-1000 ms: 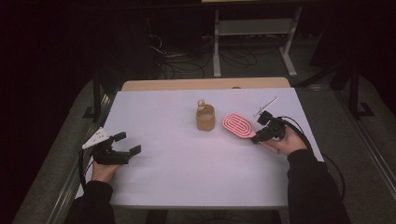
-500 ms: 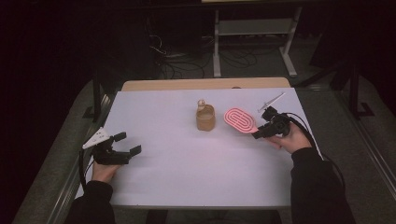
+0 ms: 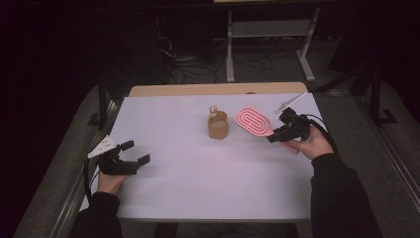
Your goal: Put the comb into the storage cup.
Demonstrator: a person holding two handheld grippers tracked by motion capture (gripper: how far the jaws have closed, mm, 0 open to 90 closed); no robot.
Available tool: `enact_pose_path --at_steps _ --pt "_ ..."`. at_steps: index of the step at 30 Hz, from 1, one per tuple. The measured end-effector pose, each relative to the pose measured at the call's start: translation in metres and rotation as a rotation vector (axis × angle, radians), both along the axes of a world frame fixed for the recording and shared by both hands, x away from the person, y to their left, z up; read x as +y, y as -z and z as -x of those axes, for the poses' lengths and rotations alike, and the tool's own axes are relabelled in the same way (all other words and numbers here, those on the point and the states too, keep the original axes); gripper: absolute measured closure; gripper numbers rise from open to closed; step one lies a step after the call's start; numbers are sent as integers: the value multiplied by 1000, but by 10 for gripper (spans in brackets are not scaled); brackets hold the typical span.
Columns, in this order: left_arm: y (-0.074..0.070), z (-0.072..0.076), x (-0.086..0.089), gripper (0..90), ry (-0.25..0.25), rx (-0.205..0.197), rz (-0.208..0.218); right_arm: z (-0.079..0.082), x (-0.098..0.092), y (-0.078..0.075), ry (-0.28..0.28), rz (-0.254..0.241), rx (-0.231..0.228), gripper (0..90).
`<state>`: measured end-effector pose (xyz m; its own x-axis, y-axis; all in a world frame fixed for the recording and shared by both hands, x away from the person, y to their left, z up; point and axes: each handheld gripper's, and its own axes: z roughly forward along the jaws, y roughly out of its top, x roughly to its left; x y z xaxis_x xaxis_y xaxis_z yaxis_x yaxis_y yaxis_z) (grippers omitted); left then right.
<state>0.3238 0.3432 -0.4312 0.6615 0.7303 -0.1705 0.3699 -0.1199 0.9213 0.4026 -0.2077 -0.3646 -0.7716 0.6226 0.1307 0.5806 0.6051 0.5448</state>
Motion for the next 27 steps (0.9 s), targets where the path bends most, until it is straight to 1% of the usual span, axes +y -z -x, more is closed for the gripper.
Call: enact_pose_path --at_steps 13,19,21,27 --pt "0 0 0 0 -2 1 1 2 9 -23 -22 -8 -44 694" --pt "0 0 0 0 1 -2 2 4 14 -33 -33 -21 -61 694" --pt "0 0 -1 0 2 -3 2 4 16 -36 -43 -38 -70 694" --pt "-3 2 -5 0 19 -13 1 5 24 -43 -56 -46 -85 695"
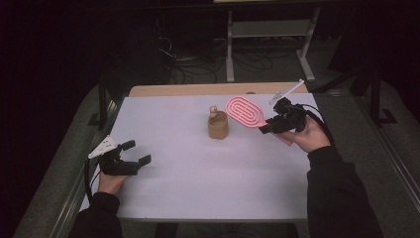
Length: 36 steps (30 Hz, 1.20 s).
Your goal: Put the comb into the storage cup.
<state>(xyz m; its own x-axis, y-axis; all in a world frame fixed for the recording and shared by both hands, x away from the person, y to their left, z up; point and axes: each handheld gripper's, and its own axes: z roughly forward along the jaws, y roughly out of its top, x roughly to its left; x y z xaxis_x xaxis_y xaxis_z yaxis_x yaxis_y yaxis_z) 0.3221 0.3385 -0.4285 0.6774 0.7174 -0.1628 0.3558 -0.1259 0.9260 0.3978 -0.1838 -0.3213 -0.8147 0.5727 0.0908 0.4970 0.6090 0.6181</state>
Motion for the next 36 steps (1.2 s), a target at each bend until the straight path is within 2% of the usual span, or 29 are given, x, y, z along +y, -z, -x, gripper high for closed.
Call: enact_pose_path --at_steps 8,20,30,36 --pt "-1 0 -1 0 4 -5 -2 1 9 -14 -20 -3 -31 695" --pt "-7 2 -6 0 25 -10 23 2 20 -27 -43 -13 -62 695" --pt "-23 3 -11 0 59 -10 55 1 35 -32 -74 -19 -73 696" --pt "-32 -3 -15 0 89 -1 39 1 45 -38 -95 -11 -80 696"
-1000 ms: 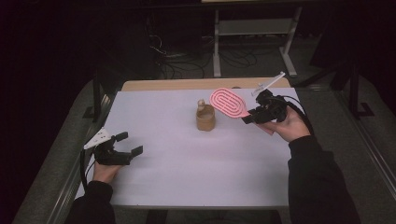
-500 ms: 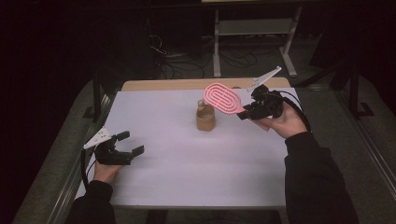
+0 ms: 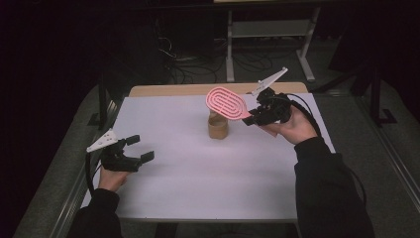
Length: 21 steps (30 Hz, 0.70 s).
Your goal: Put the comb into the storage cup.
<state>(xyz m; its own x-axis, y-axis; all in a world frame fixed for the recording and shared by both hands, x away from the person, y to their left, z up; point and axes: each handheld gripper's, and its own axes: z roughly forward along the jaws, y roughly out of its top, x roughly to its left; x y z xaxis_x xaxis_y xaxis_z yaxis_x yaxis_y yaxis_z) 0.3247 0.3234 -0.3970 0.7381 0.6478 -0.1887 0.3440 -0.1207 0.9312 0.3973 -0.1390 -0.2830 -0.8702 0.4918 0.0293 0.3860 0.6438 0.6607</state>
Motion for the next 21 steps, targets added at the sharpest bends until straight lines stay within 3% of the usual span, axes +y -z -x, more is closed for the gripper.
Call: enact_pose_path --at_steps 9,21 --pt "-26 -13 -13 0 35 13 -4 1 5 -10 -6 -21 -22 696" --pt "-61 -29 -47 0 103 -24 4 4 9 -12 -17 -21 -43 697"
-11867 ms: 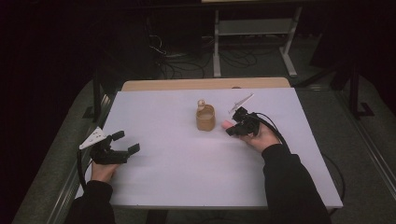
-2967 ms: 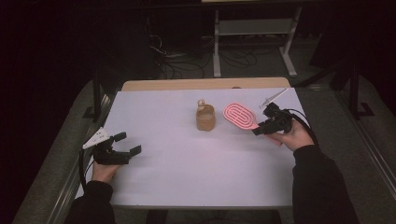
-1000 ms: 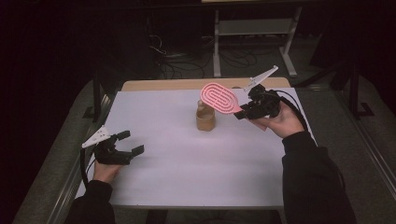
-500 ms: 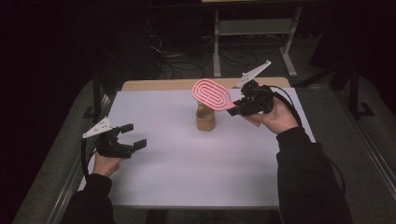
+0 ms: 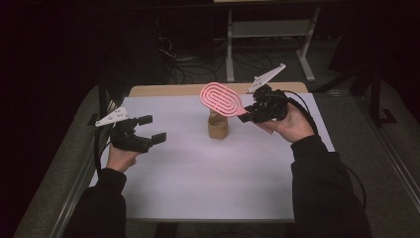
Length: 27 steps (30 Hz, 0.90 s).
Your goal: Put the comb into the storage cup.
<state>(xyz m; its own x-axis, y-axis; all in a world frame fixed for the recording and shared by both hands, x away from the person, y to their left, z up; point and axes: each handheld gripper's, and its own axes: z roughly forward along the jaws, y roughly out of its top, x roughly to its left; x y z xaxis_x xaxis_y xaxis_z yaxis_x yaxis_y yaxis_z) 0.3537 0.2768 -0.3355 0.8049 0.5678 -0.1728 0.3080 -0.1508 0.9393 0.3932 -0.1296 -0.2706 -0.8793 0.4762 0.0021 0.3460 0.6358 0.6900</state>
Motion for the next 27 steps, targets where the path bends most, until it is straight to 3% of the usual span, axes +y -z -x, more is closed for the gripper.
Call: enact_pose_path --at_steps 20,27 --pt "-22 -22 -41 2 62 14 18 5 16 -5 -37 9 -13 697" --pt "-30 -27 -50 45 93 22 59 6 24 -5 -55 3 -17 697"
